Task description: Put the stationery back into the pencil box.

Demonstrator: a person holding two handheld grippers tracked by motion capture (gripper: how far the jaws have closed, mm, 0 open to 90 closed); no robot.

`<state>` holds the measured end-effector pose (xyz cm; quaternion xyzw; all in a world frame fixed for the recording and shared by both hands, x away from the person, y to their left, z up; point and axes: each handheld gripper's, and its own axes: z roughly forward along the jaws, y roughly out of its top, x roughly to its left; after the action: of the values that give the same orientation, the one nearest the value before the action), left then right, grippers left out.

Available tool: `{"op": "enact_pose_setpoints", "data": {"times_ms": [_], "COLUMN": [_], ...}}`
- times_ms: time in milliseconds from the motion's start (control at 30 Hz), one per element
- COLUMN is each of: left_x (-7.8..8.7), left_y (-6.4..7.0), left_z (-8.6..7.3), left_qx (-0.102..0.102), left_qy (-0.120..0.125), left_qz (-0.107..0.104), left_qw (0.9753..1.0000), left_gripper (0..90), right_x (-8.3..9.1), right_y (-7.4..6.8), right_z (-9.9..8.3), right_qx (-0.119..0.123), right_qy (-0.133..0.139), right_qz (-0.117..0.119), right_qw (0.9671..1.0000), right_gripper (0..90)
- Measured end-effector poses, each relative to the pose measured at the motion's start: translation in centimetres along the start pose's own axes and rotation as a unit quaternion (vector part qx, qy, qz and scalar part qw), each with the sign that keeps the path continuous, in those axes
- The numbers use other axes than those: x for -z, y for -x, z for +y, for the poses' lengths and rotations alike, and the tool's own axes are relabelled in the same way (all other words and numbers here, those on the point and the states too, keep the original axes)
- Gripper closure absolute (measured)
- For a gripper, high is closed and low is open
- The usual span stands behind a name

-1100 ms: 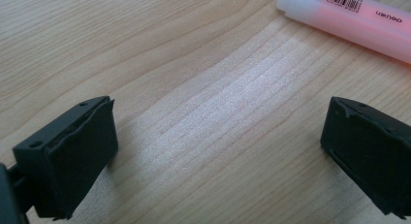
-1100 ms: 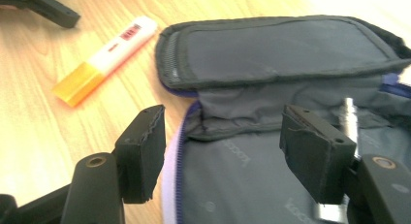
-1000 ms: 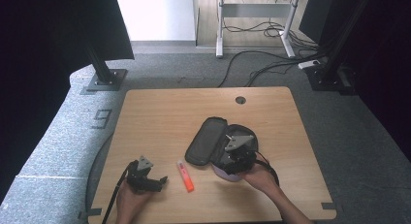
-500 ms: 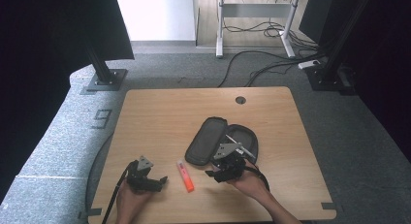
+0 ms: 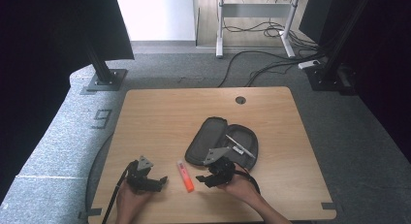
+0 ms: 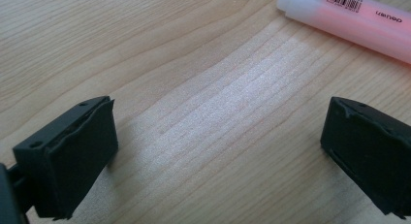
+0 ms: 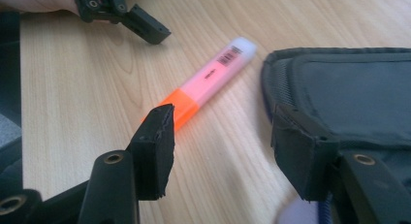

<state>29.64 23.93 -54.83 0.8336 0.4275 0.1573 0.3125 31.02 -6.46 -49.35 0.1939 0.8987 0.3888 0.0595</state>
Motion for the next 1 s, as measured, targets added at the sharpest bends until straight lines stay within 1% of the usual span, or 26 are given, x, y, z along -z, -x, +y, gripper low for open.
{"op": "enact_pose_setpoints", "data": {"times_ms": [200,333,500,600,833,1000], "left_x": [0.0,0.0,0.0,0.0,0.0,0.0], "left_y": [0.0,0.0,0.0,0.0,0.0,0.0], "left_z": [0.0,0.0,0.0,0.0,0.0,0.0], "left_qx": [0.001,0.001,0.001,0.001,0.001,0.001], "left_qy": [0.001,0.001,0.001,0.001,0.001,0.001], "left_qz": [0.0,0.0,0.0,0.0,0.0,0.0], "left_qw": [1.0,1.0,1.0,1.0,1.0,1.0], "left_gripper": [0.0,0.0,0.0,0.0,0.0,0.0], "right_x": [-1.1,-2.1,-3.1,-3.6,-5.1,-6.0], "right_y": [-0.8,-1.3,-1.9,-2.1,-2.5,-2.7], "right_z": [0.2,0.3,0.3,0.4,0.2,0.2], "right_qx": [0.004,0.01,0.015,0.012,0.012,0.015], "right_qy": [-0.002,-0.007,-0.011,-0.011,-0.019,-0.024], "right_qz": [0.013,0.02,0.024,0.026,0.026,0.016], "right_qw": [0.9999,0.9997,0.9996,0.9995,0.9994,0.9995], "right_gripper": [41.8,41.8,41.7,41.7,41.6,40.8]}}
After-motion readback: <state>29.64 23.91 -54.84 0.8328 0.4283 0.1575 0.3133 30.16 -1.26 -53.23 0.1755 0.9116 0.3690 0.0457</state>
